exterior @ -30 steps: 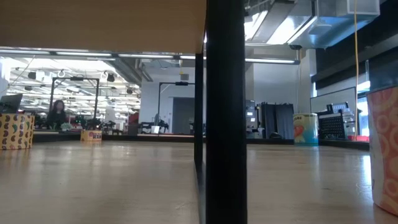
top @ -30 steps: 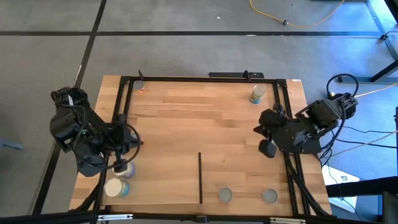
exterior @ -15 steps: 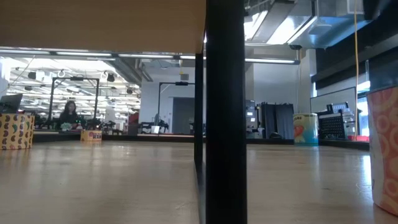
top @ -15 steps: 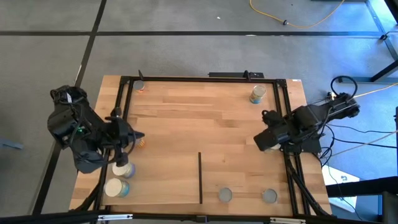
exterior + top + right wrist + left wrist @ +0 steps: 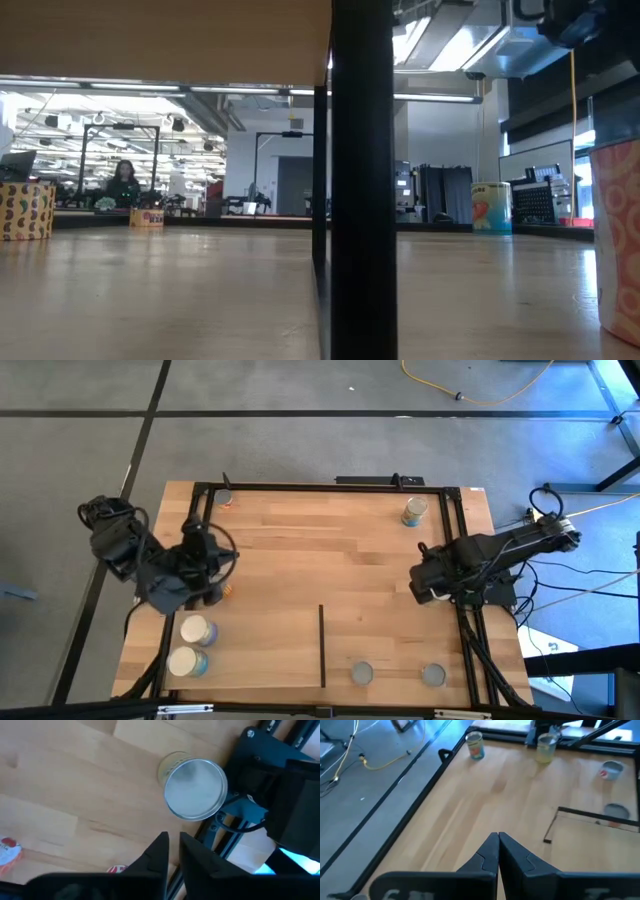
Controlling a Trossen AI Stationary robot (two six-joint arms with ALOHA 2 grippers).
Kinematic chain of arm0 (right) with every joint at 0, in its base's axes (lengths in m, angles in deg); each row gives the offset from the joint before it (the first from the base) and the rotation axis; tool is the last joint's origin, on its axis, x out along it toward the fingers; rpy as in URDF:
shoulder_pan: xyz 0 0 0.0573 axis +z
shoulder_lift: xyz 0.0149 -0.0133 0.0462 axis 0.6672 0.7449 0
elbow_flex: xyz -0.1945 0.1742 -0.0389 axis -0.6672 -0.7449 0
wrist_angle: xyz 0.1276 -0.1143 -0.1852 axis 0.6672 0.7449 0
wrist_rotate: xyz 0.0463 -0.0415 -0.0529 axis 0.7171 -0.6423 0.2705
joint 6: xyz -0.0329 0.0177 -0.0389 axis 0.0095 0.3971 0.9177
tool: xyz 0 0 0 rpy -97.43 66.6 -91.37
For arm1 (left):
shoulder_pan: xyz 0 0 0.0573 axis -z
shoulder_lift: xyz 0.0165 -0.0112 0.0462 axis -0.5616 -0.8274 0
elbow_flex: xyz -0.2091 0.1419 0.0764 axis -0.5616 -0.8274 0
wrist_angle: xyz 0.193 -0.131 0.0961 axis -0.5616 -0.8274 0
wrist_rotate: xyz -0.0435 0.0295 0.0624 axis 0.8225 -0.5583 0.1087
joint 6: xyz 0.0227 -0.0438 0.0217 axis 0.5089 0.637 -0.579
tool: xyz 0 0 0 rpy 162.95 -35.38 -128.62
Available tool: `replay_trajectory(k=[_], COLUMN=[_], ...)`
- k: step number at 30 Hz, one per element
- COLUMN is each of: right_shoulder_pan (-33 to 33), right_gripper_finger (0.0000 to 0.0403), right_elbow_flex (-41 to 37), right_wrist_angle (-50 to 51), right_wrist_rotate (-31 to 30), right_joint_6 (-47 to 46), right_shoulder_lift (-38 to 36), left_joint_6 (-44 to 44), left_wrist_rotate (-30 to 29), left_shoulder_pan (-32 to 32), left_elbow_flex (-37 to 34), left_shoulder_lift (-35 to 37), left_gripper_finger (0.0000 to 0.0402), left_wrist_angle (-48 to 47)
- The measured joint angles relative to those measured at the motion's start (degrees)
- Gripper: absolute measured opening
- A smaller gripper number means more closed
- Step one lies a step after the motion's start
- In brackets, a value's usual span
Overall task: Pick and place cans onto a shelf
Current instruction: Put the canned peas on the shelf
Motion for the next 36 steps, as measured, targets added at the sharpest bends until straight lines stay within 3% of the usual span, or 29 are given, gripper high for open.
replay_trajectory(k=[10,25,36], right_shoulder_pan=[-4.11,-7.17,-7.15], right_gripper_finger=[0.0105,0.0108,0.0092], right_elbow_flex=[-3.01,-16.55,-17.46], right_wrist_angle=[-3.25,-16.96,-16.62], right_wrist_rotate=[1.64,1.25,1.51], right_joint_6=[0.66,3.17,3.19], right_shoulder_lift=[-0.08,-0.04,-0.11], left_joint_6=[-1.2,-2.69,-2.71], left_wrist_rotate=[3.92,4.19,4.19], left_shoulder_pan=[-5.34,-5.49,-5.49], left_elbow_flex=[0.0,0.0,0.02], left_shoulder_lift=[0.0,-0.02,-0.02], left_gripper_finger=[0.0,0.0,0.0], left_wrist_angle=[0.0,0.0,0.0])
